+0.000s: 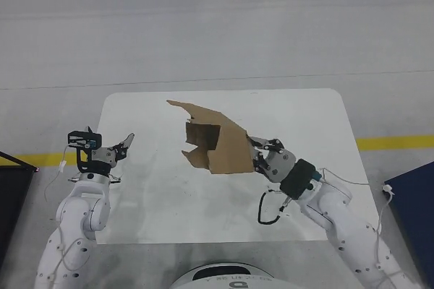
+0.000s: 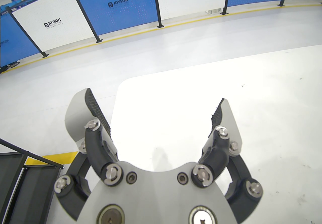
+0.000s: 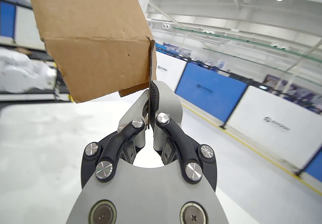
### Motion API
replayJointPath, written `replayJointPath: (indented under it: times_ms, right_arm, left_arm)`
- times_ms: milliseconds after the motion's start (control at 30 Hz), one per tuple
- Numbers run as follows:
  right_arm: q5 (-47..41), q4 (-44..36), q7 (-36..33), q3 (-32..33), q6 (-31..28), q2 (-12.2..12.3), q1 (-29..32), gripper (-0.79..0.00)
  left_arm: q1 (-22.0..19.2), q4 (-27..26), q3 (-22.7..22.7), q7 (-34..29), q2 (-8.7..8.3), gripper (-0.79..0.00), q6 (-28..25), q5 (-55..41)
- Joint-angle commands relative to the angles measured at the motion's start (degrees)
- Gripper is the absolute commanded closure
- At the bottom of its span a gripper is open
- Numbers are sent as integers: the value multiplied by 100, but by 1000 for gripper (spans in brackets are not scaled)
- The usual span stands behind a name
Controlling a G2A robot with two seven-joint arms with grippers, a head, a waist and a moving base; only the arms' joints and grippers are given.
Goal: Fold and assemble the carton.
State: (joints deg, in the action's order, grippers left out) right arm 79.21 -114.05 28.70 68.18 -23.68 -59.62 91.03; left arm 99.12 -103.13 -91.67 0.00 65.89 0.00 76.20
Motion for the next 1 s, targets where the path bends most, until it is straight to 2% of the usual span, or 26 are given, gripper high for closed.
replayJointPath:
  times_ms: [0,167,300,433,500,733,967]
  right_arm:
    - [-403,-6,34,-121,-360,-15,-33,0]
    - [-1905,-53,-151,-500,-1160,-91,-232,0]
    - [-3883,15,-288,-987,-1797,-192,-458,0]
    - [-5304,175,-689,-1267,-1793,-267,-743,0]
    - [-5748,267,-891,-1317,-1690,-298,-884,0]
    - [-6095,442,-1127,-1315,-1537,-374,-971,0]
    - [-5452,398,-1020,-1052,-1245,-399,-873,0]
  left_arm:
    - [0,0,0,0,0,-785,0,0]
    - [0,0,0,0,0,-785,0,0]
    - [0,0,0,0,0,-785,0,0]
    - [0,0,0,0,0,-785,0,0]
    - [0,0,0,0,0,-785,0,0]
    - [0,0,0,0,0,-785,0,0]
    - [0,0,0,0,0,-785,0,0]
